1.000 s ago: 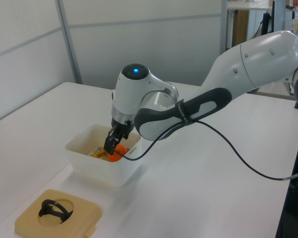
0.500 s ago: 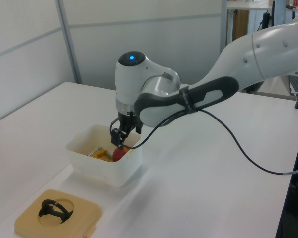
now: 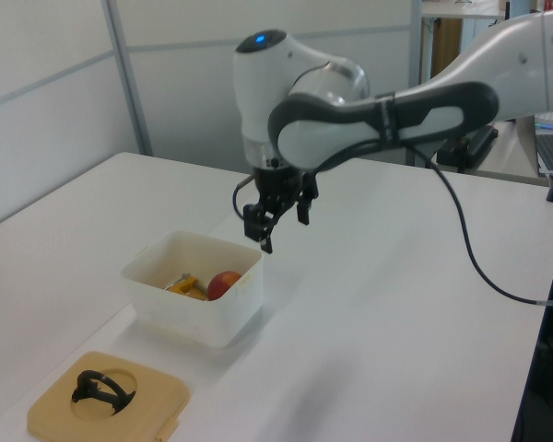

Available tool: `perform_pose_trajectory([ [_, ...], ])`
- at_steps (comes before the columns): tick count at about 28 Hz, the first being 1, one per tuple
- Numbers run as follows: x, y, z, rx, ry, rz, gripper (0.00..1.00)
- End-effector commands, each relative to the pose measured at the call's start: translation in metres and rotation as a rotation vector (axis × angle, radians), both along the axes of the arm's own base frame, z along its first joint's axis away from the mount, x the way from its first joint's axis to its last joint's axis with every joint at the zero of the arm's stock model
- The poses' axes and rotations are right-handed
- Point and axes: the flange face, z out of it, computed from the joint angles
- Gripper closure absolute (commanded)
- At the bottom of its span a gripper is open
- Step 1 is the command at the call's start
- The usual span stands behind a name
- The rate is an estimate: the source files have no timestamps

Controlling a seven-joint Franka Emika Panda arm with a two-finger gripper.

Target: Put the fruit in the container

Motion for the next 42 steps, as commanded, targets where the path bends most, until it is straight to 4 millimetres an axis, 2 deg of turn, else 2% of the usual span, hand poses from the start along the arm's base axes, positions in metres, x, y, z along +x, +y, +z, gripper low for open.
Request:
perform_pose_trajectory([
  [1, -0.021, -0.028, 0.020, 0.062, 0.041, 0.080, 0.00],
  [4, -0.030, -0.039, 0.037, 0.088, 0.031, 0.101, 0.00],
  [7, -0.033, -0.044, 0.040, 0.087, 0.033, 0.101, 0.00],
  [25, -0.030, -0.037, 0.031, 0.087, 0.051, 0.111, 0.00],
  [42, -0.030, -0.036, 0.032, 0.087, 0.050, 0.102, 0.00],
])
